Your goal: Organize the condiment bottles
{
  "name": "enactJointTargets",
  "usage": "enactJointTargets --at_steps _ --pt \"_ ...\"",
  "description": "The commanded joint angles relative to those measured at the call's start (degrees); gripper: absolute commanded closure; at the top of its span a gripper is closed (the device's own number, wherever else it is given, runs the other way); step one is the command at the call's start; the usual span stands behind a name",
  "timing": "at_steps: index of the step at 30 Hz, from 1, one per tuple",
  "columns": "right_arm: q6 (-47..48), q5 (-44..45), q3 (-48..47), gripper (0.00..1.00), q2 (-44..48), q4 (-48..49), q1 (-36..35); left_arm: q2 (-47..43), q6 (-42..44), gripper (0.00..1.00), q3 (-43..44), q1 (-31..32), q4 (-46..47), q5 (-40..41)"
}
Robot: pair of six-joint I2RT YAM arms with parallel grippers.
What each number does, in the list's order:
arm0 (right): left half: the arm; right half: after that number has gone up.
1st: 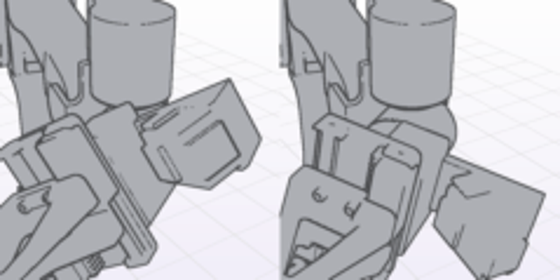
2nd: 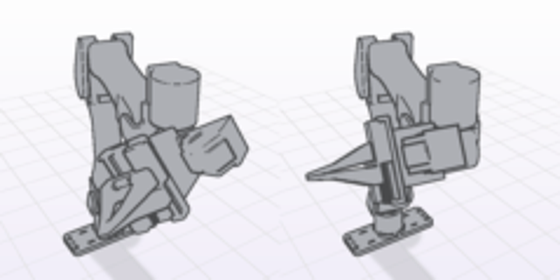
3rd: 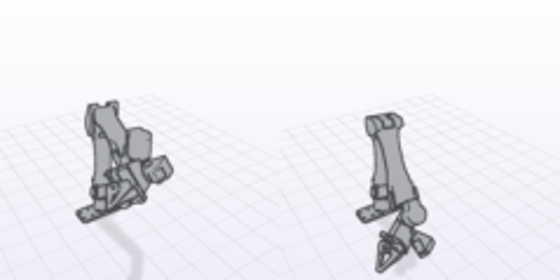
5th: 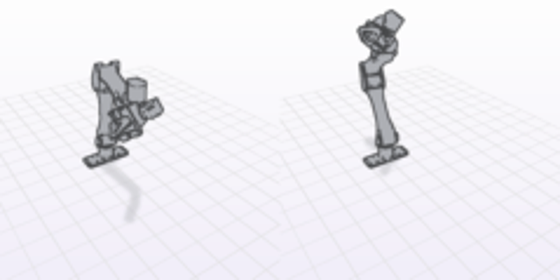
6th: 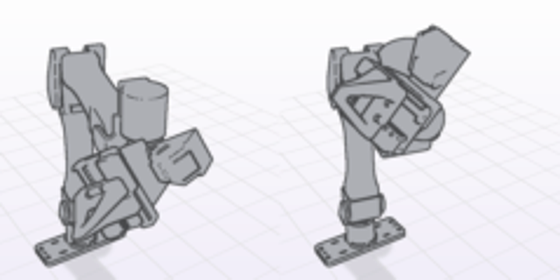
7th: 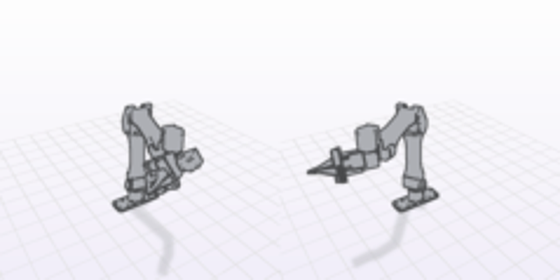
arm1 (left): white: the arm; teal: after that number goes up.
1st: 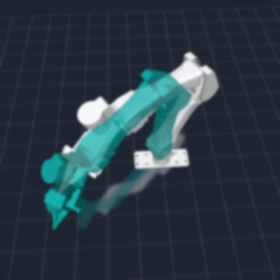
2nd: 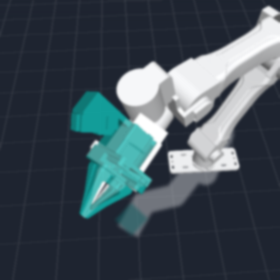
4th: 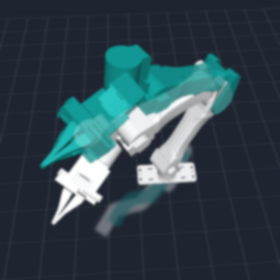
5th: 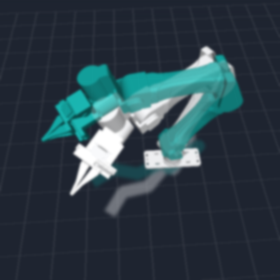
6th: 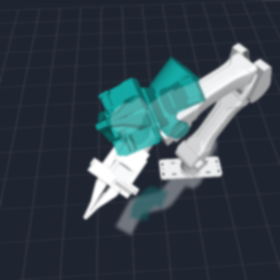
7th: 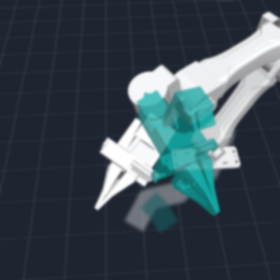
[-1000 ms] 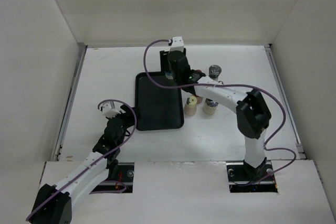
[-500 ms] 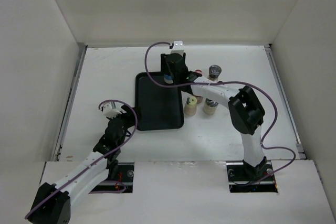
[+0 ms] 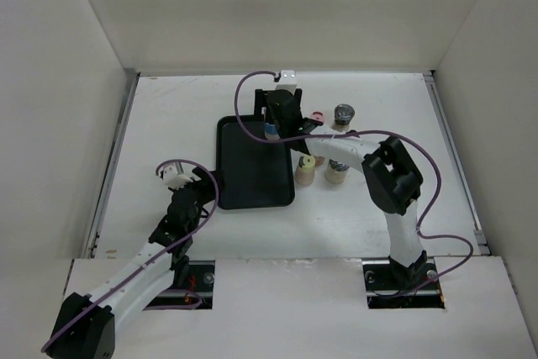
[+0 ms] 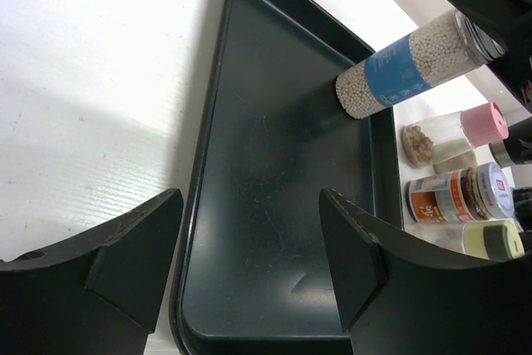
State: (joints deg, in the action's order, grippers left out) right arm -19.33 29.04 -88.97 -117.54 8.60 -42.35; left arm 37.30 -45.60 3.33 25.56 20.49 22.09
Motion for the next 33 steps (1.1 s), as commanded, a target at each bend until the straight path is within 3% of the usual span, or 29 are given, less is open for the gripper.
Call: enactJointTargets --at_steps 1,8,11,12,15,17,19,22,25,29,33 --pt "-0.62 -0.74 1.16 0.05 5.11 4.49 -0.23 -0.47 -0.54 0.35 -1.14 -0.47 3.24 0.15" --pt "2.54 0.58 9.85 0.03 18.02 8.97 -1.55 -0.03 -0.54 0.34 -1.05 -1.26 3.42 -0.29" --pt "2.55 1.98 16.88 0.09 24.7 9.77 -2.25 1.54 -0.89 0.34 -1.05 -1.44 4.46 -0.81" --pt "2.28 2.25 19.42 0.17 26.81 9.51 -2.52 1.81 -0.89 0.34 -1.05 -1.52 4.73 -1.25" --pt "1.84 2.78 26.89 0.65 33.05 7.76 -4.36 2.07 -0.89 0.33 -1.05 -2.05 5.0 -1.7" --pt "1.41 3.65 30.42 0.75 35.87 4.16 -5.59 3.04 -0.98 0.33 -0.96 -2.05 5.43 -1.7" --pt "0.01 5.14 32.97 0.69 37.46 0.38 -6.64 3.31 -0.98 0.33 -0.96 -1.79 5.79 -1.78" --pt "-1.58 6.56 36.92 0.42 39.04 -1.04 -7.88 2.78 -1.06 0.33 -1.14 -2.14 5.79 -1.78" --pt "-3.16 6.38 39.22 0.28 39.14 -1.66 -8.06 3.22 -1.07 0.33 -1.05 -2.23 5.79 -1.78" --pt "-4.31 7.0 40.45 0.2 38.61 -2.88 -8.06 2.87 -1.07 0.32 -1.22 -2.32 5.79 -1.78" --pt "-5.45 7.26 41.42 0.19 37.82 -3.33 -8.06 3.05 -1.07 0.32 -1.22 -2.32 6.14 -2.05"
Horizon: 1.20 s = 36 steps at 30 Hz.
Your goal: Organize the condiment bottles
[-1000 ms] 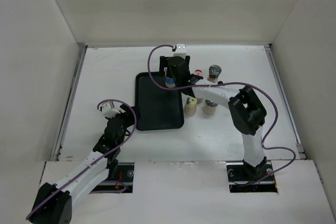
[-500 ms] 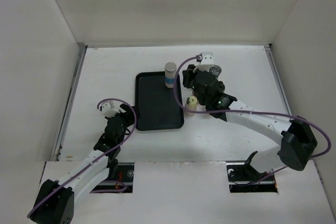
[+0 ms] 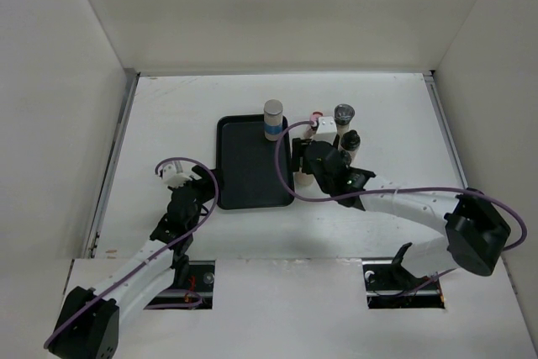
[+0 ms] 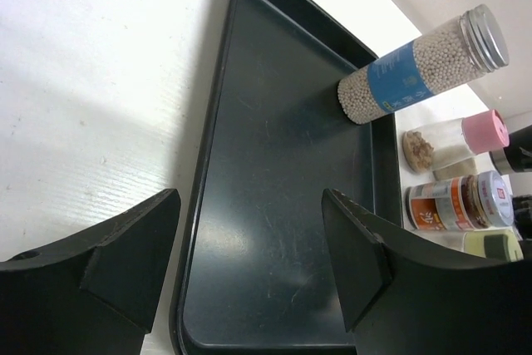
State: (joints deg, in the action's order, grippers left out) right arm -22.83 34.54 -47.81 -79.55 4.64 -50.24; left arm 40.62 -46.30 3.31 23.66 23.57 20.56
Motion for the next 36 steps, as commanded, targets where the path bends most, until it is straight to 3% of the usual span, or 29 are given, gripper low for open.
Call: enactJointTargets --at_steps 1,10,19,22,26,30,36 --pt "-2.48 1.84 0.52 0.2 -0.78 0.8 -0.17 -0.54 -0.37 0.32 -1.29 -0.5 3.06 -0.52" --pt "-4.06 0.96 -0.18 0.25 -5.61 0.1 0.71 1.03 -0.37 0.31 -1.03 -0.15 3.85 -0.52" --pt "-2.75 4.12 -0.88 0.52 -3.43 1.15 0.72 1.48 -0.37 0.31 -1.03 0.11 4.38 -0.6" --pt "0.23 7.63 -1.23 0.53 -0.09 2.38 -1.91 0.6 -0.45 0.3 -1.46 -0.24 4.38 -0.78" --pt "2.7 6.07 -4.47 0.53 1.15 3.09 -4.64 1.74 -0.72 0.3 -1.29 -0.15 4.73 -0.87" --pt "3.23 0.1 -10.0 0.52 -4.89 7.65 -6.49 0.78 -0.89 0.3 -1.64 -0.68 4.82 -0.96" --pt "6.13 -4.22 -25.46 0.52 -22.2 11.88 -6.58 -1.68 -1.24 0.3 -2.43 -1.64 4.2 -1.48"
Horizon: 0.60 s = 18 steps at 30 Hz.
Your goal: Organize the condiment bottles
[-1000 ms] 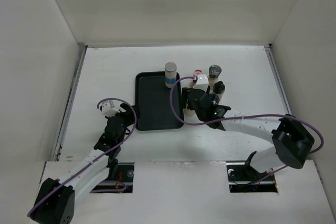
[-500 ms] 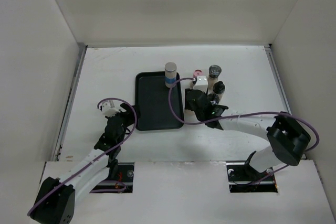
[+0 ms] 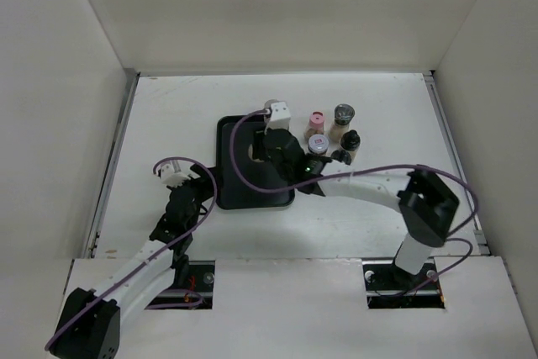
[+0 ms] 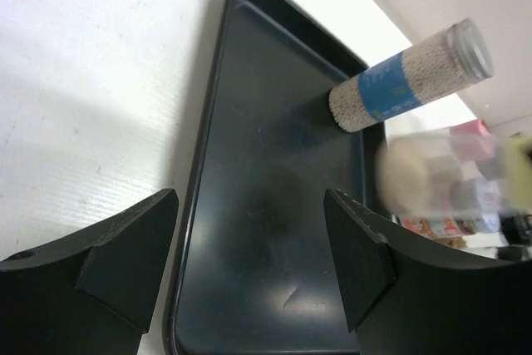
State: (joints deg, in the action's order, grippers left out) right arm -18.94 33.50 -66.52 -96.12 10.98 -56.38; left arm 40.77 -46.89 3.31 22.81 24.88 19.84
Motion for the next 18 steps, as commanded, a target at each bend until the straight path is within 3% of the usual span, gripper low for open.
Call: enactJointTargets --at_steps 1,9,18 --pt "2.76 -3.7 -9.22 0.52 -7.92 5.63 -0.44 -1.93 -0.83 0.3 -2.61 -0.97 2.89 -0.76" --pt "4.44 -6.51 -27.77 0.52 -25.07 4.4 2.63 -1.93 -1.09 0.3 -2.7 -1.14 2.98 -1.03" --pt "2.95 -7.48 -37.28 0.43 -35.19 1.23 3.95 -2.36 -1.09 0.3 -2.78 -0.97 2.98 -0.85"
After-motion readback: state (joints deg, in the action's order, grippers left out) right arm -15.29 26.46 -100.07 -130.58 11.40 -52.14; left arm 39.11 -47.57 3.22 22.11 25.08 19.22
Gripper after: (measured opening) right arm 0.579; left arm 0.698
